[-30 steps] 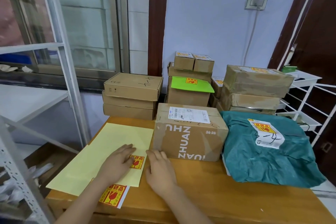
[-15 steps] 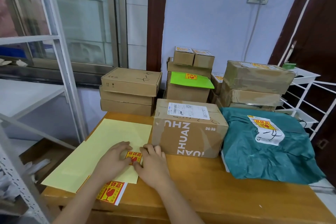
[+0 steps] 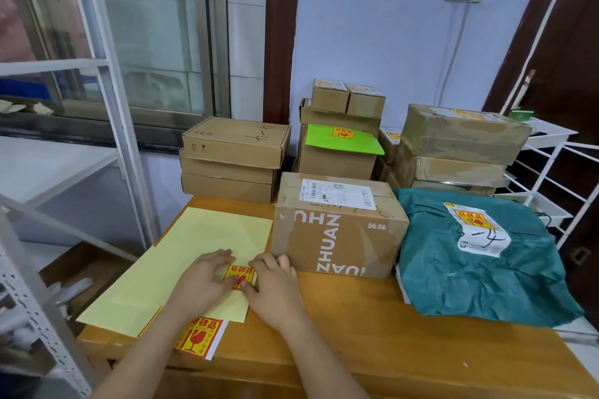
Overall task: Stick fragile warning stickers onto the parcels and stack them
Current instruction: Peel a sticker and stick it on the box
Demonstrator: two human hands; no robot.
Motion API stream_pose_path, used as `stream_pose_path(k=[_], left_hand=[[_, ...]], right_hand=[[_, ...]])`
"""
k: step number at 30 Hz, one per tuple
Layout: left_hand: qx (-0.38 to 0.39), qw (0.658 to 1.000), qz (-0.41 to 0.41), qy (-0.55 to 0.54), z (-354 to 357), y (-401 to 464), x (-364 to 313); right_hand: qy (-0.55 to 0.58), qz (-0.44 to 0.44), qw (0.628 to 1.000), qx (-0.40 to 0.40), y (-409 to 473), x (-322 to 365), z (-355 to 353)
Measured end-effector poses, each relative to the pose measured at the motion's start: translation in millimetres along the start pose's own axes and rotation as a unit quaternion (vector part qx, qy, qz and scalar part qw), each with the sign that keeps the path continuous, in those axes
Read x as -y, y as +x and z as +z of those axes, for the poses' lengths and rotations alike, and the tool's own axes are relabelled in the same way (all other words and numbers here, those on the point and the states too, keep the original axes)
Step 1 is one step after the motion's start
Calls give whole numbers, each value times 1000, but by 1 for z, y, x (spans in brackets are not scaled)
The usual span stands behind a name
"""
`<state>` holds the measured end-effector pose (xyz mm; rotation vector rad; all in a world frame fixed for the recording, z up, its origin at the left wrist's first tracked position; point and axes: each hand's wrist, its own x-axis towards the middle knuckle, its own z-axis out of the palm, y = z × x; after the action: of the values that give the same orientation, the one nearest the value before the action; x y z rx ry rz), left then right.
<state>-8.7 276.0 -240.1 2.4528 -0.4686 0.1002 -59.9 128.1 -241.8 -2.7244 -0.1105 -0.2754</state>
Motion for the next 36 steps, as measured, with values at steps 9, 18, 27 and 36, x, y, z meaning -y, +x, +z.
stream_pose_path(k=[9, 18, 27, 36], left_hand=[[-10, 1000, 3, -6, 0, -1, 0], [-23, 1000, 8, 1, 2, 0, 1], [-29, 999, 9, -9, 3, 2, 3], [-27, 999, 29, -14, 1, -1, 3]], right_hand=[[-1, 1, 1000, -7, -1, 1, 0], [-2, -5, 1000, -10, -1, 0, 0], [-3, -3, 1000, -13, -1, 1, 2], [9, 3, 1000, -14, -1, 1, 0]])
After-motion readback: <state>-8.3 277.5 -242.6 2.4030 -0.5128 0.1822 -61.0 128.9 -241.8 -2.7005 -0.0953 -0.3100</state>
